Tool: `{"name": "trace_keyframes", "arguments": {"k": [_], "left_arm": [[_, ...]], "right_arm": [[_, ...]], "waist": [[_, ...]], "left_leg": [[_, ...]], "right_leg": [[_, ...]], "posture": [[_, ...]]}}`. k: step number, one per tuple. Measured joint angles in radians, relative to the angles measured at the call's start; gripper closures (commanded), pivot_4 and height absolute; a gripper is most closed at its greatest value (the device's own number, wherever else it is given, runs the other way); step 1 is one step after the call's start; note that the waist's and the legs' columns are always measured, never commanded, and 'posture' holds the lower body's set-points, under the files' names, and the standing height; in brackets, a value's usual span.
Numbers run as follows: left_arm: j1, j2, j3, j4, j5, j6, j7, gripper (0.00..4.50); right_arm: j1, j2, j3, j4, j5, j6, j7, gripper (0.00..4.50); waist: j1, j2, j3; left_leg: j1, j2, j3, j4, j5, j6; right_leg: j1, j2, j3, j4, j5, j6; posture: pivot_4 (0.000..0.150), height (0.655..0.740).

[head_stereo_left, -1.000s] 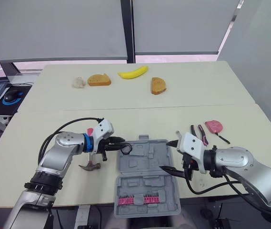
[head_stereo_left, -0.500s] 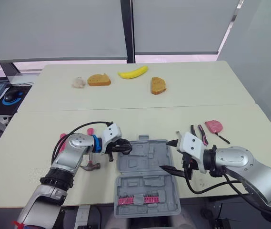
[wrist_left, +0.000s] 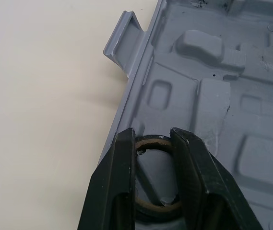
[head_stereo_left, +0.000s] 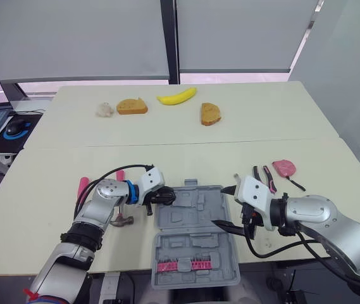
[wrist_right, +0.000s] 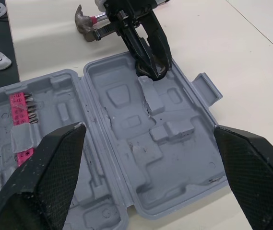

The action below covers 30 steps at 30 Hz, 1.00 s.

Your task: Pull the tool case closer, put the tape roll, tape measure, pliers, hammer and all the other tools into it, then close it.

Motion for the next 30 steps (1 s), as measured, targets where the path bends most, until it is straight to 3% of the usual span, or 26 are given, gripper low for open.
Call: {"name": "trace_keyframes", "arguments": {"k": [10, 19, 25, 29, 30], "left_arm": [[-0.004, 0.123, 0.184, -0.206, -0.160, 0.167, -0.026, 3.37], [0.255, 0.290, 0.447, -0.295, -0.271, 0.200, -0.027, 3.37], [0.521, 0.314, 0.646, -0.305, -0.307, 0.184, 0.001, 1.48], [0.676, 0.314, 0.733, -0.281, -0.308, 0.149, 0.009, 0.18], [0.711, 0.313, 0.749, -0.272, -0.308, 0.142, 0.009, 0.02]], "right_arm": [[0.004, 0.020, -0.116, -0.010, 0.053, 0.000, -0.011, 0.00], [0.235, -0.090, -0.509, 0.054, 0.020, -0.148, 0.023, 0.00], [0.533, -0.092, -0.779, 0.174, -0.036, -0.295, 0.115, 0.00], [0.657, -0.041, -0.866, 0.240, -0.041, -0.361, 0.145, 0.00], [0.680, -0.032, -0.874, 0.253, -0.041, -0.366, 0.152, 0.00]], "waist": [[-0.002, 0.000, 0.000], [0.002, 0.000, 0.000], [0.016, 0.000, 0.000], [0.018, 0.001, 0.000], [0.019, 0.001, 0.000]], "left_leg": [[0.000, 0.000, 0.000, 0.000, 0.000, 0.000], [0.000, 0.000, 0.000, -0.001, 0.000, 0.000], [0.001, 0.001, 0.001, -0.002, 0.000, 0.000], [0.001, 0.003, 0.001, -0.003, -0.001, 0.000], [0.001, 0.003, 0.001, -0.003, -0.001, 0.000]], "right_leg": [[-0.001, 0.000, 0.000, 0.000, 0.000, 0.000], [0.001, 0.000, 0.001, -0.004, 0.000, 0.000], [0.003, 0.000, 0.001, -0.006, 0.000, 0.000], [0.003, 0.000, 0.001, -0.007, 0.000, 0.000], [0.003, 0.000, 0.001, -0.007, 0.000, 0.000]], "posture": [[0.150, 0.7400], [0.150, 0.7400], [0.150, 0.7400], [0.150, 0.7400], [0.150, 0.7400]]}}
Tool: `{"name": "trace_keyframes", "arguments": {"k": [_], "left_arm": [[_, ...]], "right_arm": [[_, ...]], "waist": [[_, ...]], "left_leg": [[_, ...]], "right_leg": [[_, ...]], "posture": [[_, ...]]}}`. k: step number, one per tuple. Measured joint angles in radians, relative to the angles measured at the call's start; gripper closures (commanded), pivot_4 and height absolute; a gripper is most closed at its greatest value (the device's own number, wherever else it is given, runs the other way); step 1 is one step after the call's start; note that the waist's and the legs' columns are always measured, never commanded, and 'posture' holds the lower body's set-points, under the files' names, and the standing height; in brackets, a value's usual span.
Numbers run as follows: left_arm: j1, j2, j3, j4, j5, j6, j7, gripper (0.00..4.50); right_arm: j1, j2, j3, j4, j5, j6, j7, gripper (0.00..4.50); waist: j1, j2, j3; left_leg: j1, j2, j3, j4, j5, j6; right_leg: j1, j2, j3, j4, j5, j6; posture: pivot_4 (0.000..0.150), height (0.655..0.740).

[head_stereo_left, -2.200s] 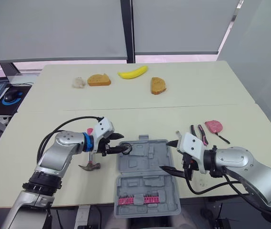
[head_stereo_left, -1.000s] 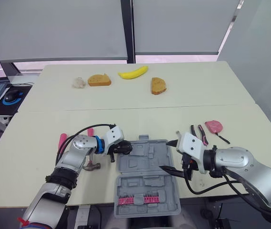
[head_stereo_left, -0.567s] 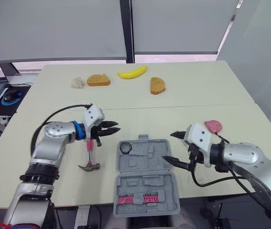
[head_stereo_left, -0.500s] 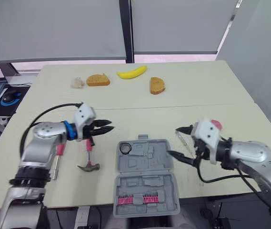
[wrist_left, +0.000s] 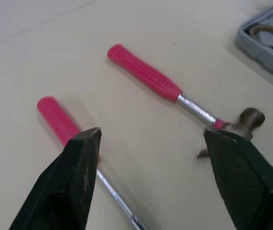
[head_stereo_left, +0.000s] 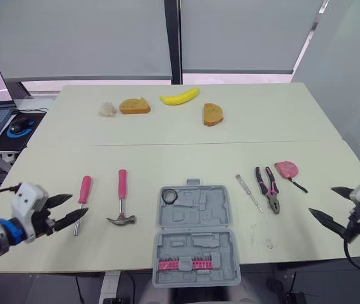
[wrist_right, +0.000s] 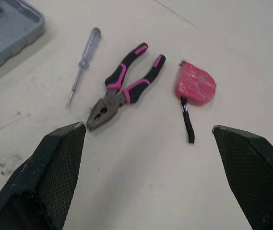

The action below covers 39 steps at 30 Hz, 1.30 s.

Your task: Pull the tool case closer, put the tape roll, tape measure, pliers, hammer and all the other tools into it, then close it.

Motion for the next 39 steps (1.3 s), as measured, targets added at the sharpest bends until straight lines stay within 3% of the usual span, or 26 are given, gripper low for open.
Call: {"name": "trace_keyframes", "arguments": {"k": [6, 10, 21, 28, 39], "left_arm": [[0.094, -0.015, 0.020, -0.017, -0.005, -0.033, -0.007, 0.02], [0.080, -0.034, -0.025, -0.128, -0.027, -0.030, -0.025, 0.02], [-0.222, -0.060, -0.376, -0.468, -0.106, 0.124, -0.062, 0.02], [-0.432, -0.105, -0.505, -0.516, -0.161, 0.210, -0.093, 0.02], [-0.566, -0.208, -0.612, -0.541, -0.205, 0.245, -0.099, 0.02]], "right_arm": [[0.028, 0.010, -0.003, 0.024, 0.007, -0.022, 0.023, 0.00], [-0.057, 0.000, 0.042, 0.065, 0.003, -0.029, 0.013, 0.00], [-0.317, 0.045, 0.298, 0.232, -0.130, -0.062, -0.147, 0.00], [-0.508, 0.072, 0.368, 0.465, -0.190, -0.067, -0.232, 0.00], [-0.738, 0.153, 0.463, 0.840, -0.217, -0.088, -0.273, 0.00]], "waist": [[0.008, 0.001, -0.001], [0.012, 0.002, -0.001], [0.007, 0.002, -0.001], [-0.002, 0.003, -0.001], [-0.013, 0.003, -0.001]], "left_leg": [[0.000, 0.001, 0.001, 0.001, 0.000, 0.000], [0.000, 0.001, 0.001, 0.001, 0.000, 0.000], [0.000, -0.001, 0.002, 0.001, 0.000, 0.000], [0.000, -0.001, 0.003, 0.001, 0.000, 0.000], [0.000, -0.001, 0.003, 0.002, 0.001, 0.000]], "right_leg": [[0.000, 0.000, 0.000, -0.001, -0.001, -0.001], [0.000, -0.001, 0.000, -0.001, 0.000, -0.001], [0.001, 0.000, 0.001, 0.000, 0.001, 0.000], [0.001, 0.001, 0.001, 0.001, 0.001, 0.000], [0.001, 0.001, 0.001, 0.001, 0.001, 0.000]], "posture": [[0.150, 0.7400], [0.150, 0.7400], [0.150, 0.7400], [0.150, 0.7400], [0.150, 0.7400]]}}
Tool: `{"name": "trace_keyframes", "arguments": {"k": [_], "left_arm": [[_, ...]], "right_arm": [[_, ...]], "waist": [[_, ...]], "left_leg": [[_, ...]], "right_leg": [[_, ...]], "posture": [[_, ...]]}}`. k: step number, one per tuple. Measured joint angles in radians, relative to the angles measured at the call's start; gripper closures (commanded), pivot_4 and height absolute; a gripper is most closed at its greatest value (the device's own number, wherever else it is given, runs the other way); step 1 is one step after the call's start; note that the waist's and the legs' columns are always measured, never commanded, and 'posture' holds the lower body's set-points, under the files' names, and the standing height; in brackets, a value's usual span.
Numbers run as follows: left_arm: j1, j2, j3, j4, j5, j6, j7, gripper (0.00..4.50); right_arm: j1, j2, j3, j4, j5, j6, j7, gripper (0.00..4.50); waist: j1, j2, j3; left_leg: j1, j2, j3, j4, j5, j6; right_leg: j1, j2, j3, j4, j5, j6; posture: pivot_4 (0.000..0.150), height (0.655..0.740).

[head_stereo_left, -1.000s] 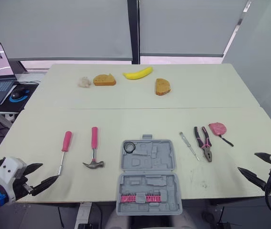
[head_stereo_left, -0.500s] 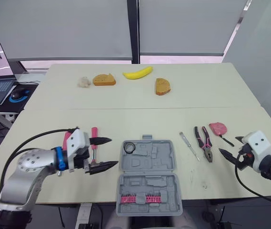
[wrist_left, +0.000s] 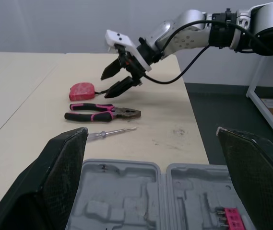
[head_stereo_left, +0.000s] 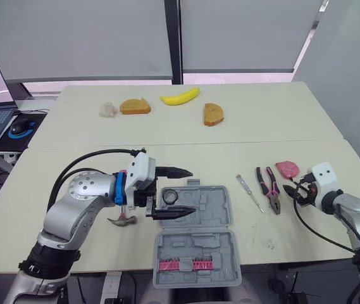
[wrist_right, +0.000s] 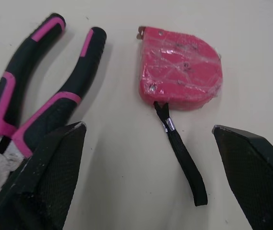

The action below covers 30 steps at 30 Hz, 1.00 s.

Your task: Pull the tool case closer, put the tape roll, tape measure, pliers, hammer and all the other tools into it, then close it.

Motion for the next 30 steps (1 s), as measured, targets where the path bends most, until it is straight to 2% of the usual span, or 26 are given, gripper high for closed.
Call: {"name": "trace_keyframes", "arguments": {"k": [11, 14, 18, 30], "left_arm": [[-0.062, -0.048, -0.012, -0.006, -0.014, 0.002, 0.022, 0.02], [-0.069, -0.056, -0.013, -0.005, -0.013, 0.002, 0.025, 0.00], [-0.068, -0.061, -0.013, -0.006, -0.010, 0.002, 0.035, 0.00], [-0.068, -0.061, -0.023, -0.006, 0.009, 0.002, 0.045, 0.00]], "right_arm": [[-0.108, 0.026, 0.017, 0.198, -0.010, -0.085, -0.010, 0.00], [-0.135, 0.030, 0.017, 0.237, -0.008, -0.089, -0.004, 0.67], [-0.145, 0.032, 0.017, 0.256, -0.007, -0.100, 0.019, 1.94], [-0.150, 0.033, 0.016, 0.259, -0.007, -0.097, 0.034, 4.24]], "waist": [[-0.008, 0.000, 0.000], [-0.008, 0.000, 0.000], [-0.008, 0.000, 0.000], [-0.008, 0.000, 0.000]], "left_leg": [[0.001, 0.000, 0.000, 0.000, 0.000, 0.000], [0.000, 0.000, 0.001, 0.000, 0.000, 0.000], [0.000, 0.000, 0.000, 0.000, 0.000, 0.000], [0.001, 0.000, 0.000, 0.000, 0.000, 0.000]], "right_leg": [[0.000, 0.000, 0.000, 0.001, 0.000, 0.000], [0.000, 0.000, 0.001, 0.001, 0.000, 0.000], [0.000, 0.000, 0.001, 0.001, 0.000, 0.000], [0.000, 0.000, 0.000, 0.001, 0.000, 0.000]], "posture": [[0.150, 0.7400], [0.150, 0.7400], [0.150, 0.7400], [0.150, 0.7400]]}}
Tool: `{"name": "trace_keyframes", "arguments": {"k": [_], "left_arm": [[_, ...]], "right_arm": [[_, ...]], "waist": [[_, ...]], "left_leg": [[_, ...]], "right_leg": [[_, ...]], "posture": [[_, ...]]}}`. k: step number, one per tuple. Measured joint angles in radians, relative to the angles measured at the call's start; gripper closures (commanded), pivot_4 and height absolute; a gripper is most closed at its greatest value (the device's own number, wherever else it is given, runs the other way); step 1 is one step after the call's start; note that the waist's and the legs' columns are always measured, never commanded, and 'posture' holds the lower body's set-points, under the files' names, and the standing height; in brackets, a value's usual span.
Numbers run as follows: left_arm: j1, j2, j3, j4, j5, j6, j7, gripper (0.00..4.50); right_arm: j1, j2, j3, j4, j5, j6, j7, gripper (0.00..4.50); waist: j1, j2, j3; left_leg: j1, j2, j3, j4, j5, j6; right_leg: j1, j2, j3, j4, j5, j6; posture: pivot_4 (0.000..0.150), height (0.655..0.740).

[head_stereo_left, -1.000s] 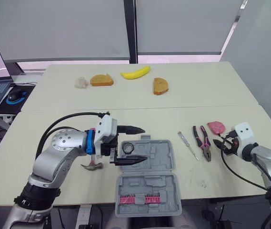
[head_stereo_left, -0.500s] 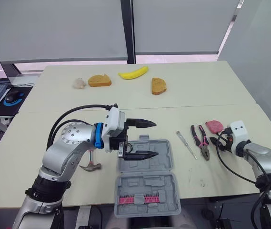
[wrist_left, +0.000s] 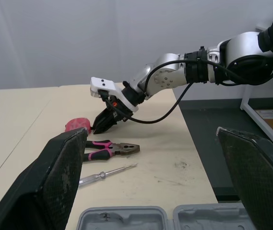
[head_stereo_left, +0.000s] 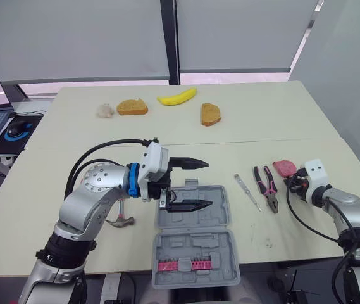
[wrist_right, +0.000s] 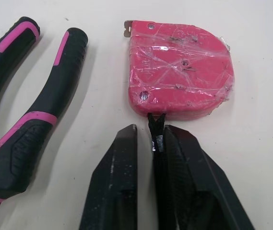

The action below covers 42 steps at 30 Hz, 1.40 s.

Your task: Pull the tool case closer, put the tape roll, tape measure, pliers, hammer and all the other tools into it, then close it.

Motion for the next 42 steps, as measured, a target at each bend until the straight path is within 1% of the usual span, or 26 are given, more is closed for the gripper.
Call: {"name": "trace_keyframes", "arguments": {"k": [1, 2, 6, 11, 19, 22, 28, 34, 38, 42], "left_arm": [[0.000, 0.000, 0.000, 0.000, 0.001, 0.000, 0.000, 0.00], [0.001, 0.000, 0.000, 0.000, 0.003, 0.000, 0.000, 0.00], [0.003, 0.000, -0.002, 0.000, 0.010, -0.002, 0.000, 0.00], [0.010, 0.007, -0.011, 0.000, 0.028, -0.008, -0.005, 0.00], [0.012, 0.027, -0.024, -0.001, 0.043, -0.021, -0.024, 0.00], [0.012, 0.032, -0.029, -0.002, 0.043, -0.021, -0.025, 0.00], [0.013, 0.051, -0.029, -0.007, 0.042, -0.018, -0.026, 0.00], [0.027, 0.083, -0.030, -0.035, 0.039, 0.006, -0.043, 0.00], [0.034, 0.102, -0.029, -0.054, 0.021, 0.025, -0.050, 0.00], [0.047, 0.138, -0.029, -0.061, 0.005, 0.041, -0.075, 0.00]], "right_arm": [[0.001, 0.000, 0.000, -0.003, 0.000, 0.003, -0.001, 4.43], [0.006, 0.000, -0.001, -0.018, 0.000, 0.013, -0.003, 4.49], [0.033, 0.009, -0.005, -0.082, 0.002, 0.061, -0.028, 4.49], [0.102, 0.015, -0.016, -0.224, 0.012, 0.161, -0.086, 4.49], [0.260, 0.013, -0.068, -0.490, 0.021, 0.359, -0.187, 4.49], [0.341, 0.013, -0.085, -0.618, 0.024, 0.434, -0.219, 4.49], [0.476, 0.012, -0.114, -0.816, 0.036, 0.526, -0.228, 4.49], [0.625, 0.028, -0.207, -1.042, 0.082, 0.645, -0.229, 4.49], [0.714, 0.050, -0.203, -1.175, 0.126, 0.716, -0.217, 4.49], [0.782, 0.049, -0.152, -1.264, 0.168, 0.750, -0.182, 4.49]], "waist": [[0.000, 0.000, 0.000], [0.000, 0.000, 0.000], [0.000, 0.000, 0.000], [0.001, 0.000, 0.000], [0.013, 0.000, 0.000], [0.013, 0.001, 0.000], [0.012, 0.001, 0.000], [0.013, 0.001, 0.000], [0.012, 0.002, -0.001], [0.010, 0.002, -0.001]], "left_leg": [[0.000, 0.000, 0.000, 0.000, 0.000, 0.000], [0.000, 0.000, 0.000, 0.000, 0.000, 0.000], [0.000, 0.000, 0.000, 0.000, 0.000, 0.000], [0.000, 0.000, 0.000, 0.000, 0.000, 0.000], [-0.001, -0.001, -0.001, 0.000, 0.000, 0.000], [-0.001, -0.001, -0.001, 0.000, 0.000, 0.000], [-0.001, -0.001, -0.001, -0.001, 0.000, 0.000], [-0.001, 0.000, -0.002, -0.001, 0.000, 0.000], [-0.001, 0.000, -0.002, -0.001, 0.000, 0.000], [-0.001, 0.000, -0.002, -0.001, 0.000, 0.000]], "right_leg": [[0.000, 0.000, 0.000, 0.000, 0.000, 0.000], [0.000, 0.000, 0.000, 0.000, 0.000, 0.000], [0.000, 0.000, 0.000, 0.000, 0.000, 0.000], [0.000, 0.000, 0.000, 0.000, 0.000, 0.000], [0.000, 0.000, 0.000, 0.000, 0.000, 0.000], [-0.001, 0.000, 0.000, 0.000, 0.000, 0.000], [-0.001, 0.000, 0.000, 0.000, 0.000, 0.000], [-0.001, 0.000, 0.000, 0.000, 0.000, 0.000], [-0.001, 0.000, -0.001, 0.000, 0.000, 0.000], [-0.001, 0.000, -0.001, 0.000, 0.000, 0.000]], "posture": [[0.150, 0.7400], [0.150, 0.7400], [0.150, 0.7400], [0.150, 0.7400], [0.150, 0.7400], [0.150, 0.7400], [0.150, 0.7400], [0.150, 0.7400], [0.150, 0.7400], [0.150, 0.7400]]}}
